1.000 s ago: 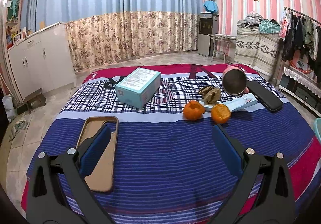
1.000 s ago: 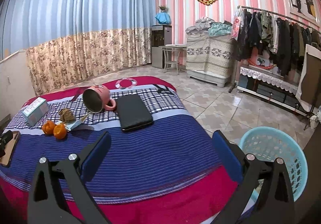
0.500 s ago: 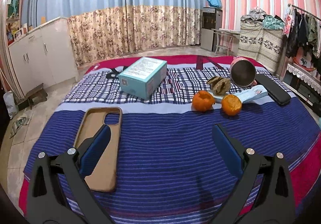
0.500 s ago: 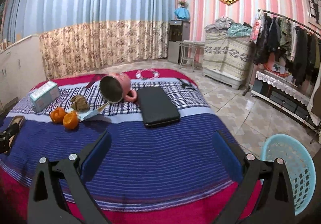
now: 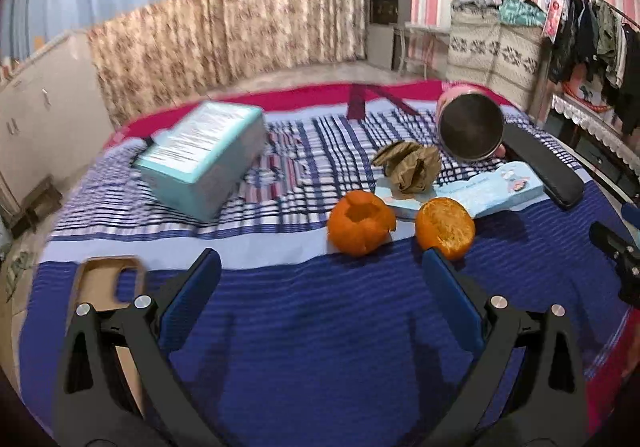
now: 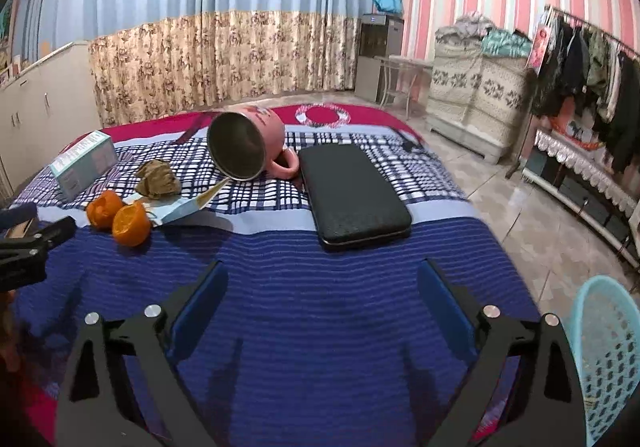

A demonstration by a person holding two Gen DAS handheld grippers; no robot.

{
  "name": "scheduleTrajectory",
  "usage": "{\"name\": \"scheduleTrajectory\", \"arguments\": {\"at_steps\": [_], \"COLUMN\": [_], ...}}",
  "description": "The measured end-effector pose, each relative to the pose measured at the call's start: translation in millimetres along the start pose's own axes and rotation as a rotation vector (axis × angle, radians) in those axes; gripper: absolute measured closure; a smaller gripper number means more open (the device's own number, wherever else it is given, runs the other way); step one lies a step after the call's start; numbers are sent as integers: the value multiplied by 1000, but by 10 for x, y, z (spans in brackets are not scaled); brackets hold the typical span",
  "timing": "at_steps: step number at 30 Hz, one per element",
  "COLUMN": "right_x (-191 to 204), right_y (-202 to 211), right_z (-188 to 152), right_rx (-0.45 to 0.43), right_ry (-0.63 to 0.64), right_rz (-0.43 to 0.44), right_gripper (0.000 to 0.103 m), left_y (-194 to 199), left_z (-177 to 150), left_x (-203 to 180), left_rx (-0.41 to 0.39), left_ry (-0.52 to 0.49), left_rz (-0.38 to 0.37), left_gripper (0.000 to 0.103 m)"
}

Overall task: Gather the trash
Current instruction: 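Grasp the orange peel with the left tool while the right tool grasps the peeled orange half, then carry peel and orange half over the blue basket and open both tools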

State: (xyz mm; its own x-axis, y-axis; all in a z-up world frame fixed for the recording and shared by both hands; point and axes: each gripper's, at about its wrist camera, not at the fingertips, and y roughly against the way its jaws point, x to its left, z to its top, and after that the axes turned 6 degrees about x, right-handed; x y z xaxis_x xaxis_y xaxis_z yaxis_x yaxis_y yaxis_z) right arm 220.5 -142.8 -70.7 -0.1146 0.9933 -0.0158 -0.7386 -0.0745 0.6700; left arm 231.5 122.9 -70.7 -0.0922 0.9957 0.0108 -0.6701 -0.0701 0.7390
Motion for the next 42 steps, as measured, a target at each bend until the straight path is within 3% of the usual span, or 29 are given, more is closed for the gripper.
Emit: {"name": "scheduleTrajectory", "arguments": {"at_steps": [6, 9, 11, 14, 17, 21, 27, 29, 36, 39, 42], "right_x": [64, 115, 168, 290, 442, 688, 1026, 1154, 1371, 1425, 1409], "right_y": [-161, -154, -142, -133, -138, -134, -244, -334, -508, -552, -505], "right_z": [28, 29, 39, 38, 28, 38, 87, 91, 205, 226, 198], "right_rx": [62, 65, 69, 78, 89, 91, 111, 134, 165, 177, 165], "right_ry": [13, 22, 23, 23, 48, 93, 116, 142, 167, 178, 173], "right_rz": [32, 46, 68, 114, 145, 177, 225, 232, 274, 300, 311], "right_gripper": [10, 10, 10, 10, 10, 10, 12, 26, 41, 62, 68], "left_y": [-431, -535, -521, -449, -324, -53, 138, 129, 52, 39, 30], "left_z": [189, 248, 232, 187, 123, -100, -338, -358, -369, -378, -375], "left_x": [-36, -100, -125, -145, -76, 147, 556, 616, 634, 641, 627], "left_rx": [116, 131, 120, 98, 82, 41, 8, 2, 26, 31, 33], "left_ry": [0, -23, -35, -52, -40, -26, 103, 135, 142, 150, 146], "left_rz": [-75, -78, -96, -95, -67, 36, 69, 62, 48, 41, 43], "left_gripper": [19, 39, 61, 69, 71, 71, 71, 71, 71, 71, 71]}}
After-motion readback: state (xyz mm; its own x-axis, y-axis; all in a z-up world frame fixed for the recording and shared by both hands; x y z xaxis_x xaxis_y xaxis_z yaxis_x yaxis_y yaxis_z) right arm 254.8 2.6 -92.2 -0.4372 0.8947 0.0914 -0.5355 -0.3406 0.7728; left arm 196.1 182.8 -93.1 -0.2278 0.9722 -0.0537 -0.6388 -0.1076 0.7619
